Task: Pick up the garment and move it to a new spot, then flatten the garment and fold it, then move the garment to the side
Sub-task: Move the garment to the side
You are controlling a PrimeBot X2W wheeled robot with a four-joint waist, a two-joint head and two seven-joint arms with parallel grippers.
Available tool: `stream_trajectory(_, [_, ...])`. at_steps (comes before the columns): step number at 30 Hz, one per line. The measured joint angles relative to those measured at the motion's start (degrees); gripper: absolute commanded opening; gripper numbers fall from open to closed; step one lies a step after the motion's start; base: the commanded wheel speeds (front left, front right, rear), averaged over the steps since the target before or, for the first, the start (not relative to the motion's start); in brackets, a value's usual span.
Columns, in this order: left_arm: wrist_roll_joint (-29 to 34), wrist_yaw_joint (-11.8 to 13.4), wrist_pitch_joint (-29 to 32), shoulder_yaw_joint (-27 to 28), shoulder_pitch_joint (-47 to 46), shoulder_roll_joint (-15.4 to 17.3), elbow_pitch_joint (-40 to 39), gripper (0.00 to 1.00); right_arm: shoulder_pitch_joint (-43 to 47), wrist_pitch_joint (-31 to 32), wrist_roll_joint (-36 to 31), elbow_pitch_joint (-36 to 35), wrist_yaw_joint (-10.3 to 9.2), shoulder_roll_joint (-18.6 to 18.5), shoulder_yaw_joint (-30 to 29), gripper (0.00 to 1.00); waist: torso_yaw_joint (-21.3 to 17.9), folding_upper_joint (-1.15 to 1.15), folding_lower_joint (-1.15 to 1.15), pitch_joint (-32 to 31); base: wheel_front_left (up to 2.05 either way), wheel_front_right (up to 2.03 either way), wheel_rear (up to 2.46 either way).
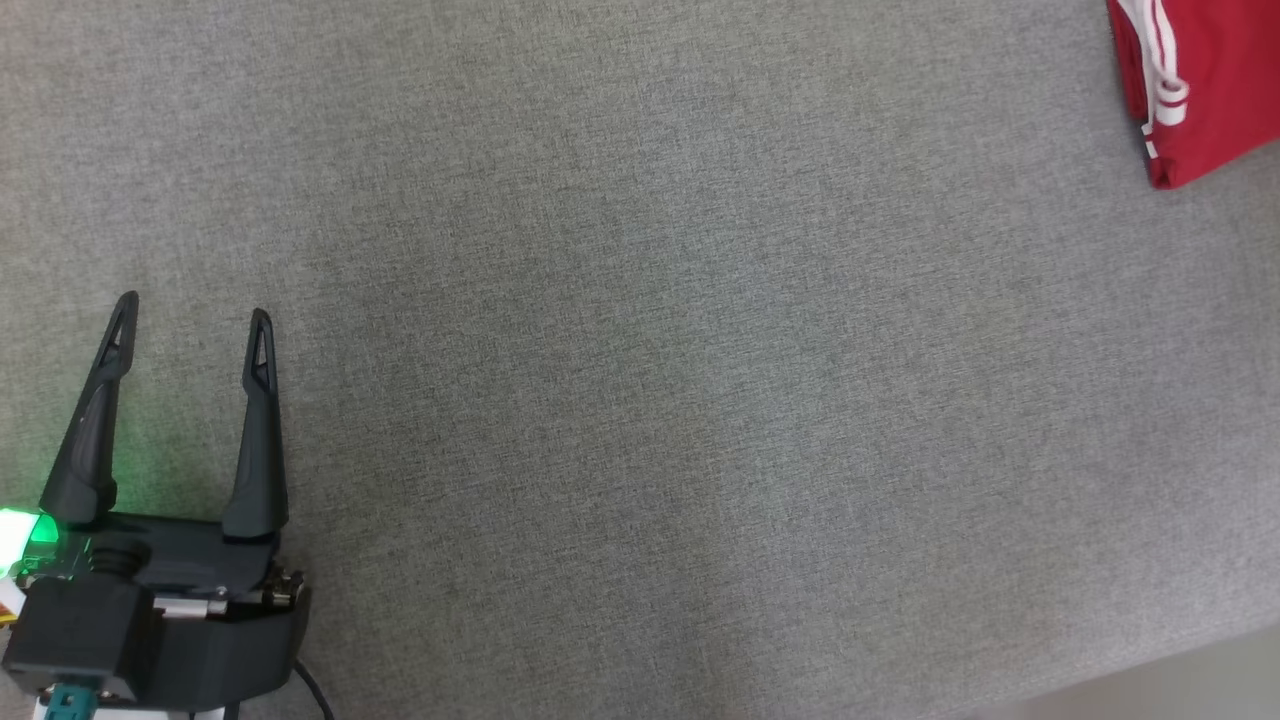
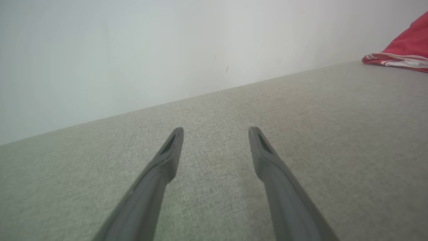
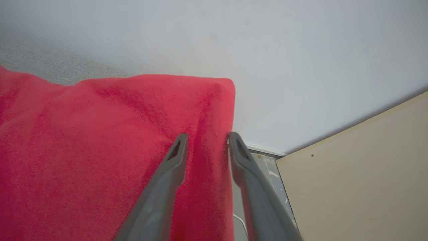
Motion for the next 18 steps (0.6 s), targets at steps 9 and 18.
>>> stream_trajectory(9, [-1.6,1.0,0.0,0.3,0.9,-0.8,2.4,1.0,0.0,-1.5,-1.7,-0.2,0.0,1.6,-3.1,1.0,-0.2,0.0,0.0,-3.1,0.0,0.0,0.0])
stream_trajectory(18, [-4.4,1.7,0.0,0.9,4.7,-3.3,6.4,1.0,12.1,-1.7,-1.3,-15.8,0.0,2.5,-11.1,1.0,0.9,0.0,0.0,-10.2,0.0,0.0,0.0])
